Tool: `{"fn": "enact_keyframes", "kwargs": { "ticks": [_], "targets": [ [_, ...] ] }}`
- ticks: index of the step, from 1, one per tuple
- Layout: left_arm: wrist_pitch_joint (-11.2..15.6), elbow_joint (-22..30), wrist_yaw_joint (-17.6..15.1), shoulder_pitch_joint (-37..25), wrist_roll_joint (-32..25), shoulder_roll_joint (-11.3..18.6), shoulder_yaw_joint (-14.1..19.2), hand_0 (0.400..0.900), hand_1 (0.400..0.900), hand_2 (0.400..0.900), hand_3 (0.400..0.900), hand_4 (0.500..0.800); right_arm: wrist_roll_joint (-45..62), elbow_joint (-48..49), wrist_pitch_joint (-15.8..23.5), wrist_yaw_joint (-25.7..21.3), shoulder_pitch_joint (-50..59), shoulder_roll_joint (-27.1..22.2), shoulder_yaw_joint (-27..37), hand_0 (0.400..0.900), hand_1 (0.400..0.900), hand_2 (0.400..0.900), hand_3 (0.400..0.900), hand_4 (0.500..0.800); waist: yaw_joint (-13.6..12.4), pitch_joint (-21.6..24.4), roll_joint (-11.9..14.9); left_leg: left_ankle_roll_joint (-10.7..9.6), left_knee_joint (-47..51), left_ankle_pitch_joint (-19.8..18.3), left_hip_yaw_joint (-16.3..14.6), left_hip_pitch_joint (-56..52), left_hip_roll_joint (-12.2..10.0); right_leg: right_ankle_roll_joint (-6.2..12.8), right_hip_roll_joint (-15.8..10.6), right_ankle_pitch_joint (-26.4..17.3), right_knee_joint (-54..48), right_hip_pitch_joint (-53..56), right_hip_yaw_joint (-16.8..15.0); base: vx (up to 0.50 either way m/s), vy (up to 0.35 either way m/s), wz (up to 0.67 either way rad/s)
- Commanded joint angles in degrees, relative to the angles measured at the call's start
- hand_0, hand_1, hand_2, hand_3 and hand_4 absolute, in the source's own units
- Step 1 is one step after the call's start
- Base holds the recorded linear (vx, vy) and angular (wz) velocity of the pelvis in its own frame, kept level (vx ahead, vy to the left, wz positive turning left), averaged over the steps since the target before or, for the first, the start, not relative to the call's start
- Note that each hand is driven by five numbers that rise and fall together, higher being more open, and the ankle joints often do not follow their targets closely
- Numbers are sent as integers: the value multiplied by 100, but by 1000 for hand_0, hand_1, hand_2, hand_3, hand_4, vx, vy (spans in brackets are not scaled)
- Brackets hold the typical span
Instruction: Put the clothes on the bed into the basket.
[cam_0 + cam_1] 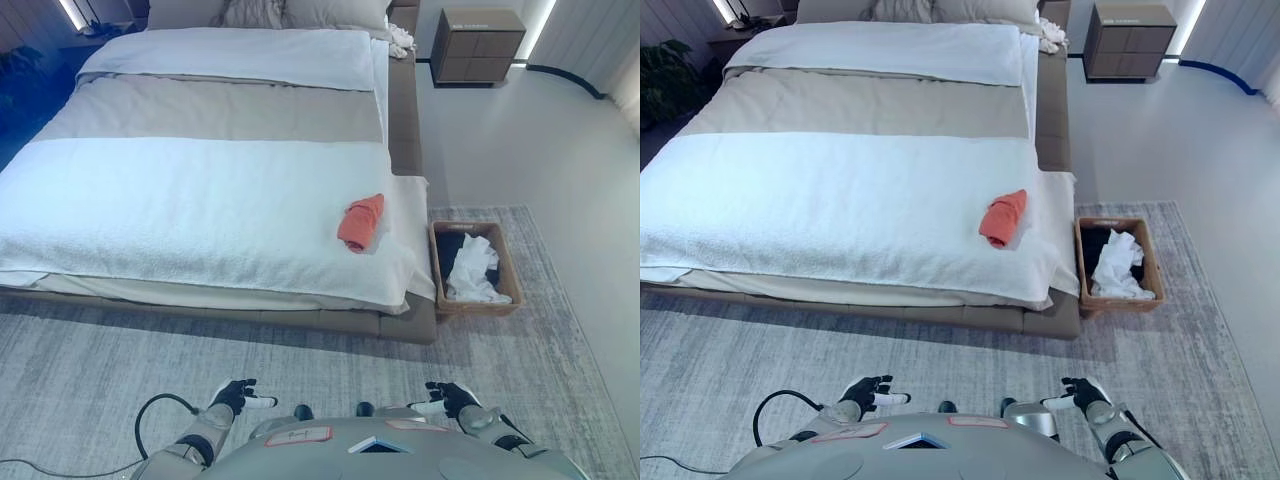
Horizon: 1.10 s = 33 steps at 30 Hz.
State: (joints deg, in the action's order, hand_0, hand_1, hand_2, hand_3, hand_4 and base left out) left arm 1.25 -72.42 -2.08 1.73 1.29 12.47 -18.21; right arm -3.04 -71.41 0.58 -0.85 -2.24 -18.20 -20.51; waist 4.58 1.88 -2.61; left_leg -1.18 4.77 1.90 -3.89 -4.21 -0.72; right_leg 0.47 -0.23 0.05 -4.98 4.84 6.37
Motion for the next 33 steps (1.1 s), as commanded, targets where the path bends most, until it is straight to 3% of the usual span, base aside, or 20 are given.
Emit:
{"fn": "enact_keyframes", "kwargs": {
  "ticks": [1,15,24,29,31,33],
  "targets": [
    [109,-356,-70,-215,-112,207,231,900,900,900,900,800,-12,-205,105,-83,374,-107,-224,900,900,900,900,800,23,167,343,-49,23,-288,62,144,150,348,-243,49,-2,-110,-368,0,0,0],
    [101,-335,-70,-236,-114,228,229,900,900,900,900,800,9,-122,99,-42,347,-118,-234,900,900,900,900,800,68,105,303,-79,23,-297,52,136,112,303,-205,111,-2,-98,-353,11,-14,0],
    [84,-342,-259,-295,-161,303,376,900,900,900,900,800,81,-60,138,-147,412,-157,-200,900,900,900,900,800,20,-9,383,-90,-112,-315,29,94,11,195,-107,207,85,-90,-425,46,-74,-4],
    [62,-362,-236,-384,-228,313,393,900,900,900,900,800,136,-54,156,-60,498,-150,-306,900,900,900,900,800,-19,-262,561,-147,-1409,-579,-3,673,-22,52,-35,294,315,-205,-547,-17,-143,-14],
    [65,-330,-235,-382,-289,325,427,900,900,900,900,800,151,-21,172,-56,493,-159,-326,900,900,900,900,800,-55,-385,606,-145,-2204,-482,13,983,-66,-34,37,338,455,-195,-610,-1,-164,-20],
    [76,-287,-282,-466,-371,327,434,900,900,900,900,800,195,-8,173,-81,498,-183,-311,900,900,900,900,800,-122,-596,651,-134,-3289,-123,144,1498,-63,-156,107,375,576,-147,-623,-1,-151,-14]
  ]
}}
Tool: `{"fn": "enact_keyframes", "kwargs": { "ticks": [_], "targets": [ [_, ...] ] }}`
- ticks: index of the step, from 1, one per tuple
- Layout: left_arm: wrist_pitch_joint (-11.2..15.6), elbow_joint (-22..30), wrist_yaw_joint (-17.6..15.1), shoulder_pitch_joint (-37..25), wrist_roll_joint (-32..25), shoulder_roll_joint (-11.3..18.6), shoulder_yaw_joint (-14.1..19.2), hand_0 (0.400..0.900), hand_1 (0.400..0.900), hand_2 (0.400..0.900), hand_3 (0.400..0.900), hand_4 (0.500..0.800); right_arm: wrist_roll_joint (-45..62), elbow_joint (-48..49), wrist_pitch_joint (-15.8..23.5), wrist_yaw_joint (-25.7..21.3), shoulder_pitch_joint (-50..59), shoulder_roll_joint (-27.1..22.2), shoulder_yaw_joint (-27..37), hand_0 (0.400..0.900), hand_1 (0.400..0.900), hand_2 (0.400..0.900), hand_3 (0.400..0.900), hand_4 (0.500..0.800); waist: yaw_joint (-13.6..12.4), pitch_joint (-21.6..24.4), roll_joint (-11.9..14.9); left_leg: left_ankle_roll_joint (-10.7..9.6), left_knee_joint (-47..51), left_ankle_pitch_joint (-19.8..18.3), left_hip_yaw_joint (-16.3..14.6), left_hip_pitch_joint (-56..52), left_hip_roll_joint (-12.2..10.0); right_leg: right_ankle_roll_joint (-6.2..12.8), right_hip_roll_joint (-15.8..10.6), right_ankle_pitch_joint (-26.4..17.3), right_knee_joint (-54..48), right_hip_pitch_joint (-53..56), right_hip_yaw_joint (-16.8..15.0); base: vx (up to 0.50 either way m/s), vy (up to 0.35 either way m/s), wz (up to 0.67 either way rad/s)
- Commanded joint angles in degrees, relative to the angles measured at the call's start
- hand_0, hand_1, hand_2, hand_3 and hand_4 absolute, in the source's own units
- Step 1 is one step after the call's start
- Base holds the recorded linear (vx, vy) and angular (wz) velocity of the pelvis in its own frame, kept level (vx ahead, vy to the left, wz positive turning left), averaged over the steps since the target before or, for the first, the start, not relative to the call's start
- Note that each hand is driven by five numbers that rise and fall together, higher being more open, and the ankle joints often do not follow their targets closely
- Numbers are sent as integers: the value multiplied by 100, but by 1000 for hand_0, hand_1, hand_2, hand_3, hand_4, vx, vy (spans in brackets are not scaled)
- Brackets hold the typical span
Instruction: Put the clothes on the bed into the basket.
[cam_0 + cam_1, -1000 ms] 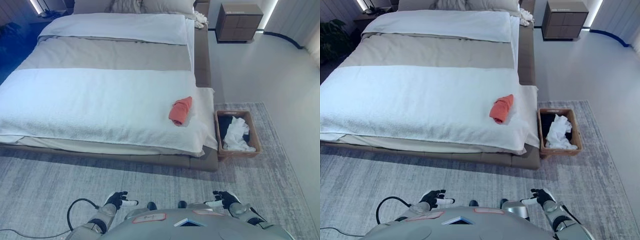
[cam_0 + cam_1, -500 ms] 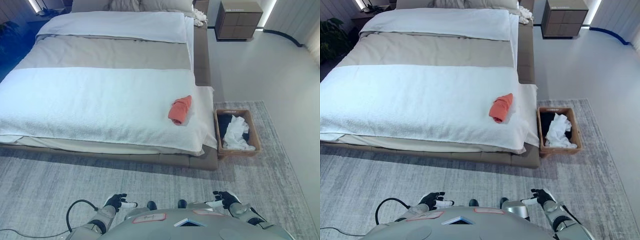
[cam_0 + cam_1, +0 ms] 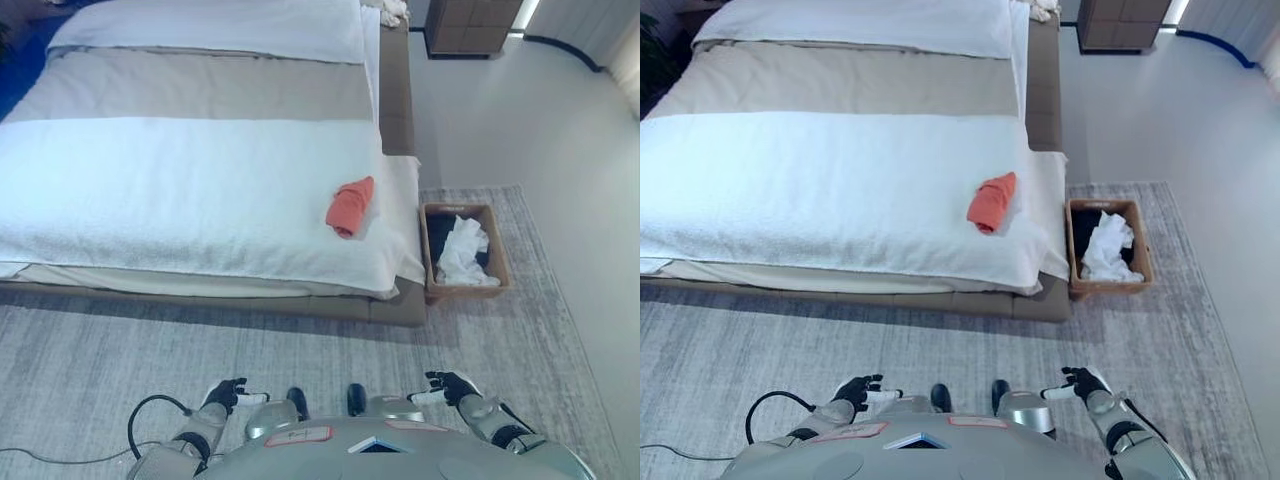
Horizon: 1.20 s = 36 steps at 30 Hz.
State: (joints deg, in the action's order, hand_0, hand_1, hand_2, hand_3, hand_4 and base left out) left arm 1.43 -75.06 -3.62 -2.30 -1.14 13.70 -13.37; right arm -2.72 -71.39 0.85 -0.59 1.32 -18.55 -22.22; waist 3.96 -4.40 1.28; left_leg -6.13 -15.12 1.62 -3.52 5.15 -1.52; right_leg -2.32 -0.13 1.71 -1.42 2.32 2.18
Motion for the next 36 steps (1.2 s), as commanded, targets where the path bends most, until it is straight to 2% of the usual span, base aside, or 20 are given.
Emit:
{"fn": "enact_keyframes", "kwargs": {
  "ticks": [1,3,6,8,11,14,15,17,18,19,21,22,24,25,26,28,29,30,33,36],
  "targets": [
    [42,-24,-145,-61,-157,192,-42,900,900,900,900,800,190,2,149,-114,141,-170,-123,900,900,900,900,800,-63,-17,261,378,-1557,-30,141,677,50,96,123,244,240,141,-218,31,-112,-12],
    [44,-49,-170,-72,-201,175,-57,900,900,900,900,800,231,24,139,-142,143,-214,-80,900,900,900,900,800,-60,-83,232,365,-1550,93,138,943,99,75,125,301,260,177,-195,61,-30,-11],
    [52,-57,-178,-44,-199,133,-82,900,900,900,900,800,308,19,126,-184,167,-269,-21,900,900,900,900,800,-106,-64,193,400,-610,-13,82,1317,252,166,109,366,140,333,-256,168,30,-23],
    [70,-69,-202,-7,-209,104,-114,900,900,900,900,800,284,36,136,-226,154,-273,-23,900,900,900,900,800,-130,0,85,321,598,422,189,1251,84,205,180,452,89,457,-285,284,70,-16],
    [89,-56,-257,51,-212,20,-145,900,900,900,900,800,329,134,179,-301,191,-322,23,900,900,900,900,800,-139,-1,-87,169,2000,856,-53,1332,-52,289,191,540,-53,717,-315,290,124,-12],
    [90,-47,-280,102,-221,-5,-95,900,900,900,900,800,423,269,227,-314,272,-329,59,900,900,900,900,800,-176,36,-169,71,2012,891,-182,1499,-166,333,166,575,-112,869,-453,299,168,-39],
    [94,-44,-291,196,-235,-24,-41,900,900,900,900,800,471,515,247,-299,325,-343,40,900,900,900,900,800,-237,164,-204,113,2012,950,-301,1306,-178,419,47,635,-182,1110,-605,433,285,-45],
    [105,-60,-336,177,-236,-30,-32,900,900,900,900,800,528,718,290,-325,354,-334,68,900,900,900,900,800,-251,312,-229,141,2012,1200,-454,1203,-93,506,-133,797,-93,1261,-537,439,321,-22],
    [105,-61,-336,178,-236,-29,-32,900,900,900,900,800,528,719,289,-325,353,-334,69,900,900,900,900,800,-253,311,-221,142,2012,1197,-459,1198,-85,508,-142,801,-95,1266,-537,489,319,-18],
    [131,-65,-404,150,-268,48,21,900,900,900,900,800,528,739,289,-347,377,-240,29,900,900,900,900,800,-322,505,-79,258,2012,1075,-421,1034,125,649,-404,838,194,1233,-523,342,203,-17],
    [141,-39,-415,122,-269,90,28,900,900,900,900,800,513,704,284,-340,380,-164,-15,900,900,900,900,800,-332,604,-16,303,2012,1005,-470,991,185,709,-469,771,428,1134,-523,413,259,4],
    [142,69,-383,48,-280,184,11,900,900,900,900,800,518,695,274,-326,398,-66,-67,900,900,900,900,800,-343,683,110,436,2012,870,-468,909,363,814,-588,462,1234,827,-559,430,322,25],
    [141,226,-403,-73,-317,298,-5,900,900,900,900,800,572,870,276,-365,471,-25,-63,900,900,900,900,800,-348,614,187,646,2012,675,-441,789,539,858,-707,-204,2626,208,-473,255,254,14],
    [141,226,-403,-74,-317,296,-5,900,900,900,900,800,572,870,276,-365,472,-26,-63,900,900,900,900,800,-356,627,175,644,2012,679,-444,805,524,856,-694,-213,2627,187,-480,135,258,7],
    [111,249,-452,-222,-349,380,-24,900,900,900,900,800,587,911,291,-474,612,60,-137,900,900,900,900,800,-319,365,158,805,2012,525,-396,563,659,791,-813,-753,3886,-429,-137,172,269,10],
    [82,240,-533,-257,-351,418,-39,900,900,900,900,800,556,1061,298,-627,751,68,-184,900,900,900,900,800,-276,187,91,900,2012,289,-367,224,742,718,-1044,-760,4406,-843,222,185,263,10],
    [82,240,-533,-258,-351,418,-38,900,900,900,900,800,556,1061,298,-627,752,69,-184,900,900,900,900,800,-273,182,94,900,2012,288,-366,219,746,718,-1048,-756,4410,-839,224,162,134,4],
    [95,319,-583,-260,-364,441,-53,900,900,900,900,800,508,1383,316,-810,891,-35,-174,900,900,900,900,800,-252,19,36,906,2012,169,-317,10,687,602,-1061,-362,4308,-1240,445,176,65,5],
    [108,333,-574,-269,-222,434,-151,900,900,900,900,800,166,2076,301,-1133,1175,-340,-143,900,900,900,900,800,-225,-199,-127,820,2012,86,-194,-179,547,482,-1070,281,3360,-1600,654,194,-2,8],
    [119,301,-666,-291,-109,385,-178,900,900,900,900,800,-109,2500,247,-1393,1323,-527,-5,900,900,900,900,800,-157,-311,-168,698,2012,-4,-83,-240,445,741,-1147,-172,1749,-1645,362,139,-110,15]
  ]
}}
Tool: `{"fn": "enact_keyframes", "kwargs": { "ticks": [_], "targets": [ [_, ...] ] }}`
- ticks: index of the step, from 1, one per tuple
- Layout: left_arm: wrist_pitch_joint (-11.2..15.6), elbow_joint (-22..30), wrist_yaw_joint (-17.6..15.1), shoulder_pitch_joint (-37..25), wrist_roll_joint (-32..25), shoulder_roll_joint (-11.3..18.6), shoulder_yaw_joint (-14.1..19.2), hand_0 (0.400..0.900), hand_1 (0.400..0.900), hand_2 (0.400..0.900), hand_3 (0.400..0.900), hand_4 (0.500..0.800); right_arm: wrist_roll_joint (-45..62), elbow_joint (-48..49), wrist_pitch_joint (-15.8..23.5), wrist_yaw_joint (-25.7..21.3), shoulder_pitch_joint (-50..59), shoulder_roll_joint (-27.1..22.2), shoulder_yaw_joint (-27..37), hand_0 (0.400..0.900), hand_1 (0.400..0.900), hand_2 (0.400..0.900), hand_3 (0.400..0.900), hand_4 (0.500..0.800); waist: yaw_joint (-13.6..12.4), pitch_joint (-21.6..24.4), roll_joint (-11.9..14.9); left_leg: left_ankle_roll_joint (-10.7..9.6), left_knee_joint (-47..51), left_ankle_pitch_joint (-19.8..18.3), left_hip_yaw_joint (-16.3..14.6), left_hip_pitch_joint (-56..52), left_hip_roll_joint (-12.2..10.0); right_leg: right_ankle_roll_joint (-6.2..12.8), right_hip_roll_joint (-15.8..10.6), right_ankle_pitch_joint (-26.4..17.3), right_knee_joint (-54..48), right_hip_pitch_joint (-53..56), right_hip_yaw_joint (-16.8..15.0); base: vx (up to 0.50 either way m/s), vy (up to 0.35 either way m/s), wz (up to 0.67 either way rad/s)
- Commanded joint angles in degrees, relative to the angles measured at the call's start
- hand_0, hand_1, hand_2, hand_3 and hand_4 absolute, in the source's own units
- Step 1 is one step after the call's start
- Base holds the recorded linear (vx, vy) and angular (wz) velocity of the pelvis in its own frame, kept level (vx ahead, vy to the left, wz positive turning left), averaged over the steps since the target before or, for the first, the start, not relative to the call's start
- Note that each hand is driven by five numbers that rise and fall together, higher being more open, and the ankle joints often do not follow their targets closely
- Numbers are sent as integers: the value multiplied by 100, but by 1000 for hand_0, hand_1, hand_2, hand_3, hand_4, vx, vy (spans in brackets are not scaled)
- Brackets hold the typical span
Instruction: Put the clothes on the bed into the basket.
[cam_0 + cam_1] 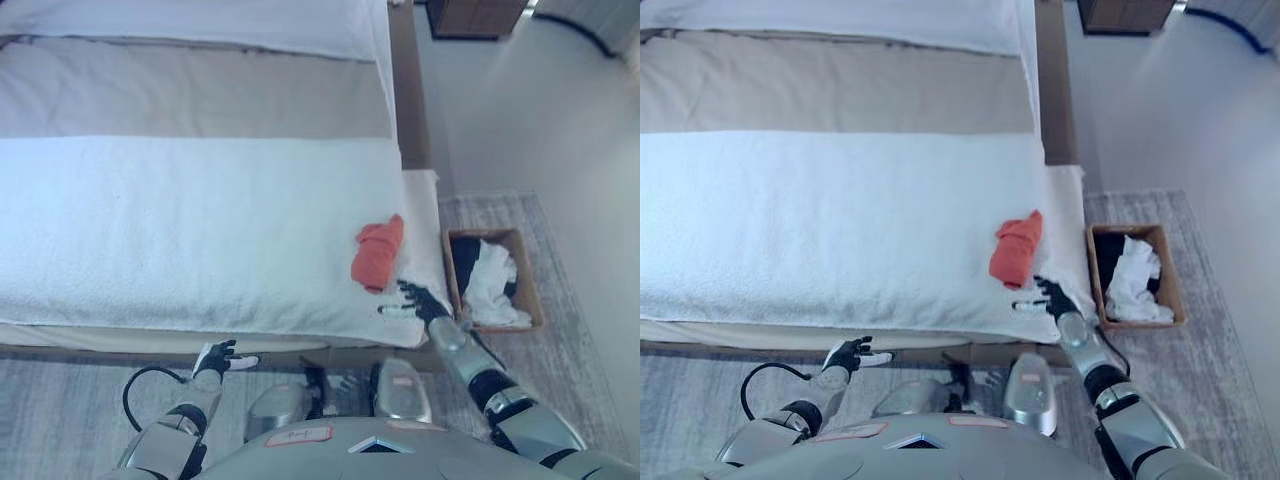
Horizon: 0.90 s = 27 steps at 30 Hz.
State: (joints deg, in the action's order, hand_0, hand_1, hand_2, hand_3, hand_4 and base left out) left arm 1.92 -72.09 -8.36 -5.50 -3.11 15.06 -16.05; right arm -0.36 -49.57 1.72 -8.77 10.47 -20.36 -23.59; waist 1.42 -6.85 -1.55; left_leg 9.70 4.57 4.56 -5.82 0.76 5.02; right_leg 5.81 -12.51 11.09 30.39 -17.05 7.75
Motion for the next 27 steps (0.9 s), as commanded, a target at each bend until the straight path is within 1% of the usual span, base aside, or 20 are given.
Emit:
{"fn": "enact_keyframes", "kwargs": {
  "ticks": [1,2,3,4,5,7,8,10,12,17,20,21,23,25,26,27],
  "targets": [
    [70,6,-224,-50,120,275,73,900,900,900,900,800,-418,515,108,-697,483,-439,213,900,900,900,900,800,129,-109,185,-932,43,-352,214,202,-201,48,128,-1393,-2064,313,-488,135,-179,45],
    [45,20,-230,-110,176,277,46,900,900,900,900,800,-451,616,55,-719,490,-507,252,900,900,900,900,800,151,-142,226,-948,43,-414,277,172,-201,160,123,-1591,-2442,284,-783,140,-182,64],
    [60,42,-213,-138,192,279,40,900,900,900,900,800,-559,822,21,-743,459,-576,283,900,900,900,900,800,188,-130,271,-977,43,-465,333,136,-205,235,137,-1691,-2516,261,-1039,161,-145,63],
    [77,44,-213,-115,244,260,65,900,900,900,900,800,-600,878,8,-751,347,-569,329,900,900,900,900,800,149,-40,331,-974,43,-476,406,136,-163,228,119,-1679,-2695,387,-1019,204,-163,50],
    [102,65,-265,-91,227,238,83,900,900,900,900,800,-651,850,-15,-821,341,-562,396,900,900,900,900,800,132,16,415,-987,43,-511,440,151,-134,260,80,-1792,-2806,495,-940,219,-188,34],
    [109,116,-401,-57,76,157,110,900,900,900,900,800,-620,881,-49,-900,379,-658,538,900,900,900,900,800,104,187,424,-1022,43,-517,541,251,-208,261,117,-1922,-3152,607,-828,220,-225,38],
    [105,195,-433,1,17,103,114,900,900,900,900,800,-594,1058,-77,-943,392,-731,643,900,900,900,900,800,94,248,404,-1042,43,-500,583,295,-247,253,147,-1924,-3265,685,-731,203,-197,37],
    [130,213,-381,50,72,-14,-30,900,900,900,900,800,-566,818,-40,-985,507,-772,676,900,900,900,900,800,54,293,386,-1066,43,-495,649,336,-330,238,194,-1840,-3341,792,-556,139,-159,18],
    [122,258,-389,35,112,-87,-181,900,900,900,900,800,-491,689,-48,-1010,738,-788,616,900,900,900,900,800,23,273,385,-1086,43,-465,675,419,-381,208,239,-1812,-3370,802,-517,44,-115,5],
    [63,204,-479,-180,-41,-200,-400,900,900,900,900,800,-134,394,-50,-1045,1533,-709,320,900,900,900,900,800,-86,7,418,-1136,43,-335,719,710,-504,138,356,-1781,-3340,577,-482,-51,-76,-1],
    [75,226,-539,-410,-227,-154,-477,900,900,900,900,800,286,267,10,-1014,2096,-593,82,900,900,900,900,800,-143,-312,486,-1180,27,-211,725,990,-581,103,398,-1804,-3288,318,-472,-159,-79,2],
    [91,252,-585,-550,-323,-118,-518,900,900,900,900,800,452,178,67,-1025,2380,-558,-16,900,900,900,900,800,-165,-522,514,-1186,-234,-224,712,1250,-594,80,382,-1815,-3198,113,-484,-234,-87,8],
    [114,297,-623,-702,-415,-51,-597,900,900,900,900,800,633,32,53,-1004,2885,-662,-193,900,900,900,900,800,-210,-733,544,-1189,-550,-250,743,1638,-558,37,368,-1863,-3097,-150,-484,-189,-58,12],
    [116,275,-660,-800,-490,-33,-668,900,900,900,900,800,758,-318,55,-1030,3361,-689,-301,900,900,900,900,800,-249,-863,521,-1181,-616,-205,765,1895,-521,30,348,-1949,-3080,-343,-461,-83,-2,5],
    [117,274,-659,-803,-490,-34,-665,900,900,900,900,800,760,-326,59,-1029,3369,-688,-305,900,900,900,900,800,-246,-858,521,-1181,-621,-206,766,1907,-520,30,347,-1950,-3078,-353,-460,-52,23,3],
    [120,273,-642,-864,-545,-16,-692,900,900,900,900,800,870,-646,38,-947,3717,-691,-460,900,900,900,900,800,-278,-925,506,-1192,-610,-148,761,2051,-498,29,327,-2012,-3112,-463,-447,-49,25,5]
  ]
}}
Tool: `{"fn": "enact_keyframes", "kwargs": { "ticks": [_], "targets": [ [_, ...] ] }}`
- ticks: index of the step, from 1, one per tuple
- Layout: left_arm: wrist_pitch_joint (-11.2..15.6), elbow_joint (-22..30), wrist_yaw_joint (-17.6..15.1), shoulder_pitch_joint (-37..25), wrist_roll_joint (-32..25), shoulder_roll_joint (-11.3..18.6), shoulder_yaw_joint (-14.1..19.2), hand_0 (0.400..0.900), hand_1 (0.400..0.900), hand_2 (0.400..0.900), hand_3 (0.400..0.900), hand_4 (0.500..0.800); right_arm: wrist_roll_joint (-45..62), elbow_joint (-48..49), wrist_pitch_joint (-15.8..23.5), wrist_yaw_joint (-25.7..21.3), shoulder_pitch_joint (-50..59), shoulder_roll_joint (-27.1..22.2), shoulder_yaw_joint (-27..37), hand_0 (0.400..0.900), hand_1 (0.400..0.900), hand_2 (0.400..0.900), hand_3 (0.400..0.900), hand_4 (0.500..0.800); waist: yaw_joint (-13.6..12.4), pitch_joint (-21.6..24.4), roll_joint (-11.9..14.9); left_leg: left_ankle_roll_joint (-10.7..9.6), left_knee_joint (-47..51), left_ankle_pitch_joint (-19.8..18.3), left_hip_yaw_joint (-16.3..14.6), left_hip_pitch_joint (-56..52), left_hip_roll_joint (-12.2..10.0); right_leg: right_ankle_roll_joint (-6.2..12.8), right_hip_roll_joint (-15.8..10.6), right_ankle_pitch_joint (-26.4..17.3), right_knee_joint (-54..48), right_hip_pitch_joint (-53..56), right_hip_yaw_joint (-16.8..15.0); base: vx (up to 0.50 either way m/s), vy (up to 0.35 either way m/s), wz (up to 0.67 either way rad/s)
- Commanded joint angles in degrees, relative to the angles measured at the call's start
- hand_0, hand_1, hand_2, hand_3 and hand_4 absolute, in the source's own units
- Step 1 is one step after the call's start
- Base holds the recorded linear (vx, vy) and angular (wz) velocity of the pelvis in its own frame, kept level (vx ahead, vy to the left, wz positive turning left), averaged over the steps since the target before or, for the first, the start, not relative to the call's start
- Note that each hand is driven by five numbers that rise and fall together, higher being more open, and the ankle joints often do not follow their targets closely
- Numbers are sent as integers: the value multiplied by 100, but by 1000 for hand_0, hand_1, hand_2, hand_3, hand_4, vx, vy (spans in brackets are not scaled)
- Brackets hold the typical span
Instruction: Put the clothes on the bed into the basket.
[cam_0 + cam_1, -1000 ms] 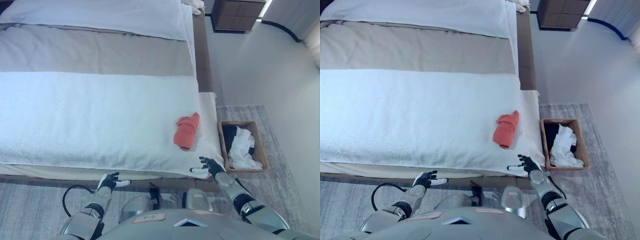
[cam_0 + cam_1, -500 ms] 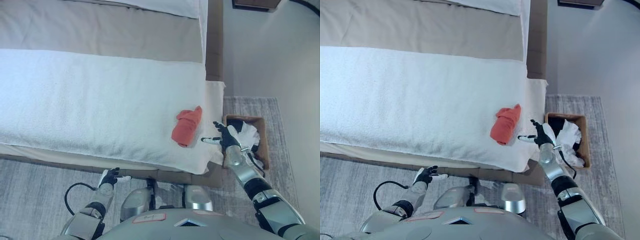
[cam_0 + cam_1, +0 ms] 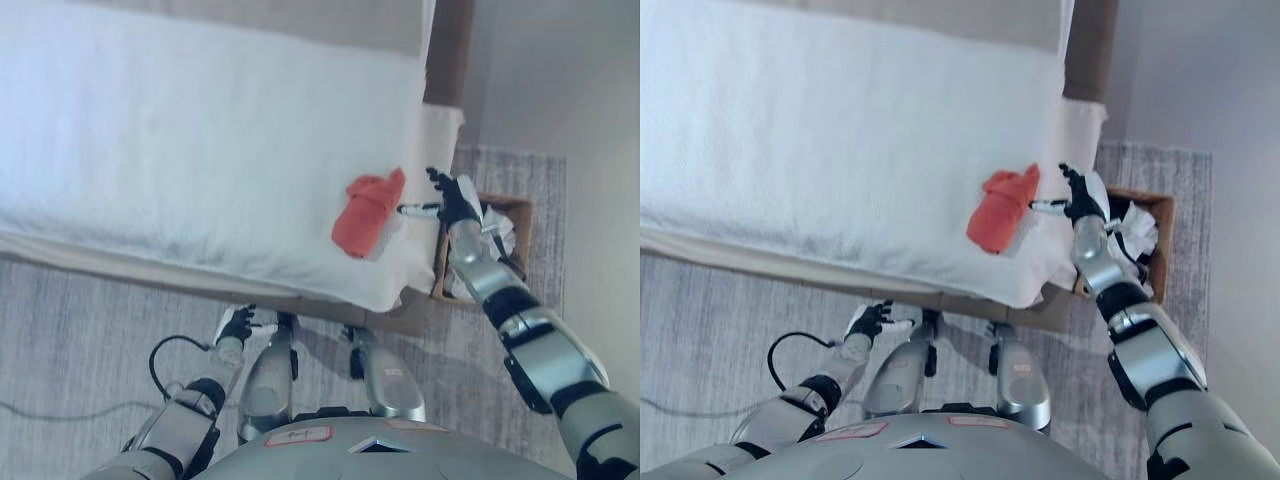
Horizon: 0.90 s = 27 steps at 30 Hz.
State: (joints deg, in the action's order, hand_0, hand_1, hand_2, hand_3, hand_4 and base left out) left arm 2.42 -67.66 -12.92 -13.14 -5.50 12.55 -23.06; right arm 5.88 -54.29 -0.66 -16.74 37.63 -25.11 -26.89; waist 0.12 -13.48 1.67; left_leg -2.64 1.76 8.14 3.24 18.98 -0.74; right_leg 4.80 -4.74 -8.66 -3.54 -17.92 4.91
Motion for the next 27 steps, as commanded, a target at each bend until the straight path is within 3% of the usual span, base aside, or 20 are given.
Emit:
{"fn": "enact_keyframes", "kwargs": {
  "ticks": [1,10,18,23,24,25,27],
  "targets": [
    [84,-169,-188,-159,-340,246,-7,900,900,900,900,800,294,-352,266,-97,1241,-208,-240,900,900,900,900,800,-164,-302,182,34,-343,-483,-144,330,93,133,-460,-78,248,-443,-162,-67,24,7],
    [131,-252,-174,-592,-625,334,-108,900,900,900,900,800,493,-1469,92,235,2128,93,-679,900,900,900,900,800,-304,-597,304,0,-745,-489,-73,1046,164,111,-480,-258,147,-875,-127,-65,2,5],
    [182,-189,-200,-916,-857,316,-157,900,900,900,900,800,772,-2094,-6,359,2459,256,-538,900,900,900,900,800,-560,-816,349,-30,-815,-413,75,1372,190,139,-493,-400,13,-1031,53,-54,-24,13],
    [192,-233,3,-958,-1058,379,-72,900,900,900,900,800,1120,-2114,-52,874,2334,240,-581,900,900,900,900,800,-656,-816,394,-44,-733,-360,182,1350,232,141,-489,-386,-26,-980,173,-10,-27,16],
    [171,-258,27,-968,-1051,390,-73,900,900,900,900,800,1109,-2135,-51,887,2317,238,-586,449,449,449,449,529,-664,-816,402,-45,-724,-355,194,1346,232,143,-492,-388,-29,-970,185,-6,-18,11],
    [161,-311,46,-988,-1027,400,-82,900,900,900,900,800,1157,-2144,-50,923,2287,256,-573,400,400,400,400,500,-677,-816,410,-46,-708,-348,207,1331,231,146,-495,-390,-37,-962,202,-6,-15,11],
    [145,-384,63,-1022,-997,422,-71,900,900,900,900,800,1274,-2172,-56,991,2253,290,-512,400,400,400,400,500,-694,-806,421,-49,-689,-342,217,1296,232,147,-500,-389,-44,-926,228,-6,-10,7]
  ]
}}
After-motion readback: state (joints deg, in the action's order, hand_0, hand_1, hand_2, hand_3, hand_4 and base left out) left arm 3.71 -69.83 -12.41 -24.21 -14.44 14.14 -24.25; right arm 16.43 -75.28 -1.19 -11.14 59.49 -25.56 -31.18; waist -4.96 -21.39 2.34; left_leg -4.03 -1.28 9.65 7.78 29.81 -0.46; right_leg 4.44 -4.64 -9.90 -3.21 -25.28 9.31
